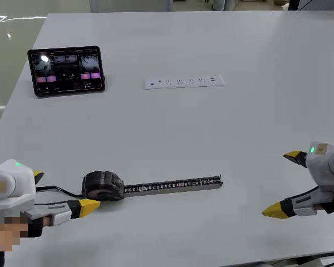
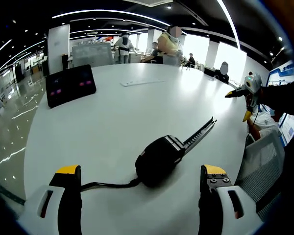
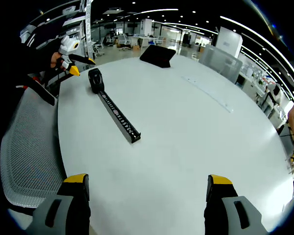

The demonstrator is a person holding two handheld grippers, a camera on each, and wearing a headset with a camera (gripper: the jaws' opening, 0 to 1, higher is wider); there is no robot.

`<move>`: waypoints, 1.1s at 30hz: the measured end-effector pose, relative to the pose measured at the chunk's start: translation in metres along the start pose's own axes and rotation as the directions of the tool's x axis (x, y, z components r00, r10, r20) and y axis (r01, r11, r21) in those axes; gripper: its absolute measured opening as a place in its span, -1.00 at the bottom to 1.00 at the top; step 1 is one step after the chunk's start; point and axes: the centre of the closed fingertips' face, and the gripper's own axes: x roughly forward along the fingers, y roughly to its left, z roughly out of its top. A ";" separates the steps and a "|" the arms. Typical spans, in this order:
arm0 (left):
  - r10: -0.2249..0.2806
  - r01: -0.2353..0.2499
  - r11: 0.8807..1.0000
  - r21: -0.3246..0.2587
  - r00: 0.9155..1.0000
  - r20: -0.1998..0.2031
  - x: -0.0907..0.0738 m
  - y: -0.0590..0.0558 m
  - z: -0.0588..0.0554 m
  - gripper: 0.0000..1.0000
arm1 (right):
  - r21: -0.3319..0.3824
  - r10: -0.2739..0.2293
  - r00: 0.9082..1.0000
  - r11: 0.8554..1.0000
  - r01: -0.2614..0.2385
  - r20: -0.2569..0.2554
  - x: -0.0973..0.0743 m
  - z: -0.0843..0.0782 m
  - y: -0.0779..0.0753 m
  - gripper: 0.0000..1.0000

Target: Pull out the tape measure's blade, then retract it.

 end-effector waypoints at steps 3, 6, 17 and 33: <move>0.007 -0.007 0.999 -0.039 1.000 0.011 0.006 -0.006 0.005 0.98 | -0.022 0.017 1.000 1.000 -0.017 -0.012 0.007 0.005 -0.002 0.98; 0.009 -0.008 0.998 -0.058 1.000 0.011 0.013 -0.012 0.006 0.98 | -0.037 0.044 0.999 0.998 -0.045 -0.027 0.015 0.008 -0.003 0.96; 0.093 -0.082 0.981 -0.176 0.994 0.054 0.033 -0.023 0.014 0.98 | -0.128 0.115 0.991 0.984 -0.123 -0.069 0.044 0.020 -0.005 0.80; 0.255 -0.233 0.953 -0.195 0.962 0.101 0.045 -0.026 0.004 0.98 | -0.225 0.200 0.967 0.946 -0.231 -0.156 0.077 0.027 -0.003 0.61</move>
